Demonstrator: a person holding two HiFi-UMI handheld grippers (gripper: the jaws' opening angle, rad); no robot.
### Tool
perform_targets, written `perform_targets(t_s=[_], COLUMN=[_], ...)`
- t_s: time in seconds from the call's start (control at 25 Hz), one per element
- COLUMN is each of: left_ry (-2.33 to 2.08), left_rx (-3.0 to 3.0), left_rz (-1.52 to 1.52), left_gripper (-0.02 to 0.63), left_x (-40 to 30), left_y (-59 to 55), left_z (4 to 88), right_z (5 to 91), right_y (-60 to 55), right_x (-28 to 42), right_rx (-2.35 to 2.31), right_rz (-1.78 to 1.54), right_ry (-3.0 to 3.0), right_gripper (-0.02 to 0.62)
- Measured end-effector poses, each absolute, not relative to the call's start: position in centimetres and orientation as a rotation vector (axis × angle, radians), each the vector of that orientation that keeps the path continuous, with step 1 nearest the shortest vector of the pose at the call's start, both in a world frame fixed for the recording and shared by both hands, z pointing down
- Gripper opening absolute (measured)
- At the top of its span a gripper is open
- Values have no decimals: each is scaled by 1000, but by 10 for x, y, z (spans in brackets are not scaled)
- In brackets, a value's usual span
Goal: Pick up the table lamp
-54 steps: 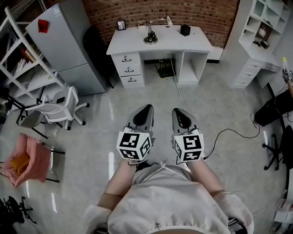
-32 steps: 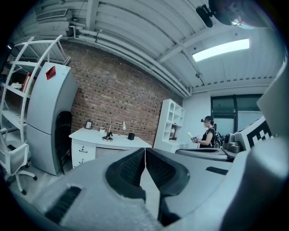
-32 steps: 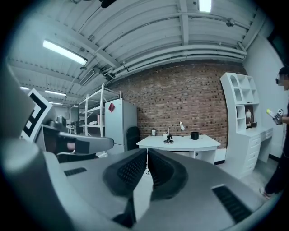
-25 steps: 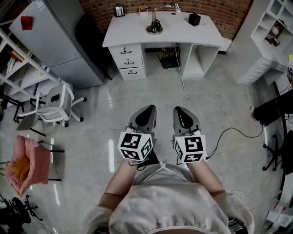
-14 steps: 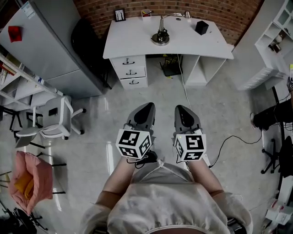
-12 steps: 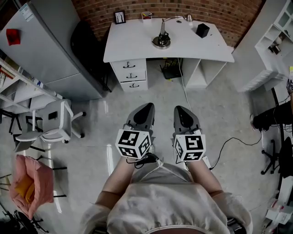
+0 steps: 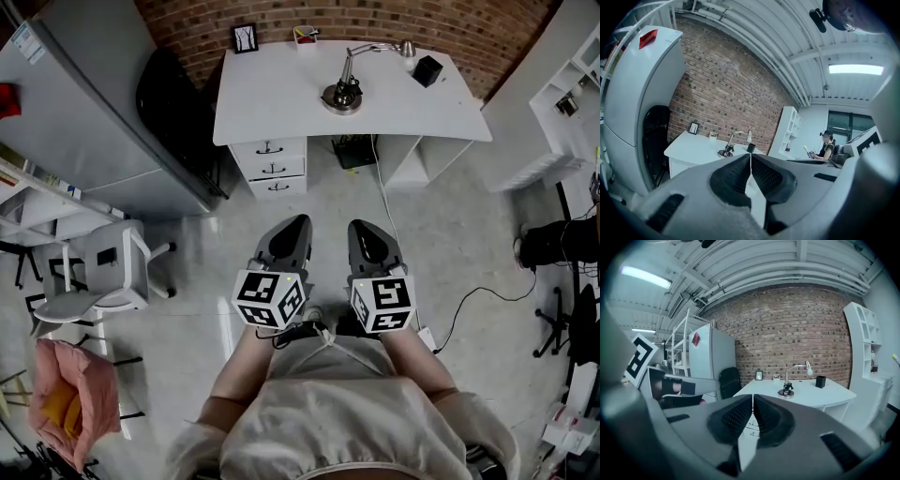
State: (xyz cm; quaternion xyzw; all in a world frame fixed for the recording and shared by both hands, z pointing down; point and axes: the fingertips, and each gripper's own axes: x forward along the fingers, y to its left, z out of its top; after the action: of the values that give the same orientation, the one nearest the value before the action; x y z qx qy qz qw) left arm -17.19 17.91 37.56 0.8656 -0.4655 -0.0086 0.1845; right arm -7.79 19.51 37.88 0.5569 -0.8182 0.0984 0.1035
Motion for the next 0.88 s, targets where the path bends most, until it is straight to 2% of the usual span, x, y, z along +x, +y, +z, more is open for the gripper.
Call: perform_targets(t_s=[0.48, 0.88], left_ry=[-1437, -1537], left_rx=[2393, 2374], left_rz=[0, 2], left_gripper=[20, 20], left_x=[-161, -92], left_y=[83, -52], left_z=[387, 374], right_z=[395, 378], right_y=[83, -68], right_x=[-64, 9], right_rx=[1535, 1469], right_rz=[314, 290], right_ry=[-2506, -2574], right_gripper=[29, 29])
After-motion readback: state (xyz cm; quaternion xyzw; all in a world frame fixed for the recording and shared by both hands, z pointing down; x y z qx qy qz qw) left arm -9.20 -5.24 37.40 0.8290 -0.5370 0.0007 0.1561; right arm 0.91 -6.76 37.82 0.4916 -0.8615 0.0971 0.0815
